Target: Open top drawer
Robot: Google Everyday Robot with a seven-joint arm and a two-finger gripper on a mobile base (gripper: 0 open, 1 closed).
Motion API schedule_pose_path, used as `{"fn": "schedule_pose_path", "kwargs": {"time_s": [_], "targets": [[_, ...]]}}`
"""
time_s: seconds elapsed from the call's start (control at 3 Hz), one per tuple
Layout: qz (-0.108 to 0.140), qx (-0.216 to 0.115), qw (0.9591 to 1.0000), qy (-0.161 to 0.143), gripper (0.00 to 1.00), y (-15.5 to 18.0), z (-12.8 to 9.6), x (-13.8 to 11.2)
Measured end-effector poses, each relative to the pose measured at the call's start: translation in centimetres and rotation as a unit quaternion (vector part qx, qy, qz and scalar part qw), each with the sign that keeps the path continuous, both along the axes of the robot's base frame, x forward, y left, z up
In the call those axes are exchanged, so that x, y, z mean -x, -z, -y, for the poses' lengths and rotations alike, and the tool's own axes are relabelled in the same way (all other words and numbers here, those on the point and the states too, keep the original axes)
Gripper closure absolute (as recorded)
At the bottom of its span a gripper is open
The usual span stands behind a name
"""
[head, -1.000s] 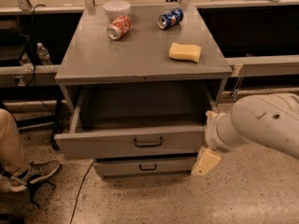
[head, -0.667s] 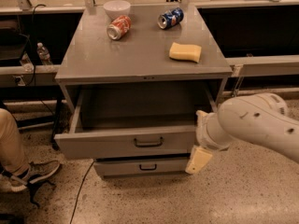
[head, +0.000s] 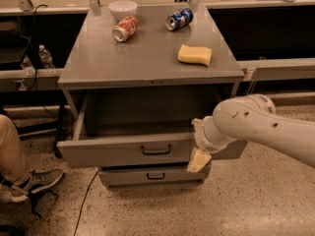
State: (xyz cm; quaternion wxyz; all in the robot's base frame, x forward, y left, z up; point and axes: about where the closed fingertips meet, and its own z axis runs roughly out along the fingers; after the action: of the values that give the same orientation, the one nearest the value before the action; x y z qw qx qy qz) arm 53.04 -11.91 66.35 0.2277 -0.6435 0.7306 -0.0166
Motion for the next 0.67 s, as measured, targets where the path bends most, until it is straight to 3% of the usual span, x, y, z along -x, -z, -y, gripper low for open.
{"fn": "schedule_pose_path", "kwargs": {"time_s": [0.33,0.67], "targets": [[-0.007,-0.01,0.9999,-0.004,0.39,0.8,0.0,-0.5],[-0.017,-0.018,0.9995,0.017,0.7,1.0,1.6,0.8]]}}
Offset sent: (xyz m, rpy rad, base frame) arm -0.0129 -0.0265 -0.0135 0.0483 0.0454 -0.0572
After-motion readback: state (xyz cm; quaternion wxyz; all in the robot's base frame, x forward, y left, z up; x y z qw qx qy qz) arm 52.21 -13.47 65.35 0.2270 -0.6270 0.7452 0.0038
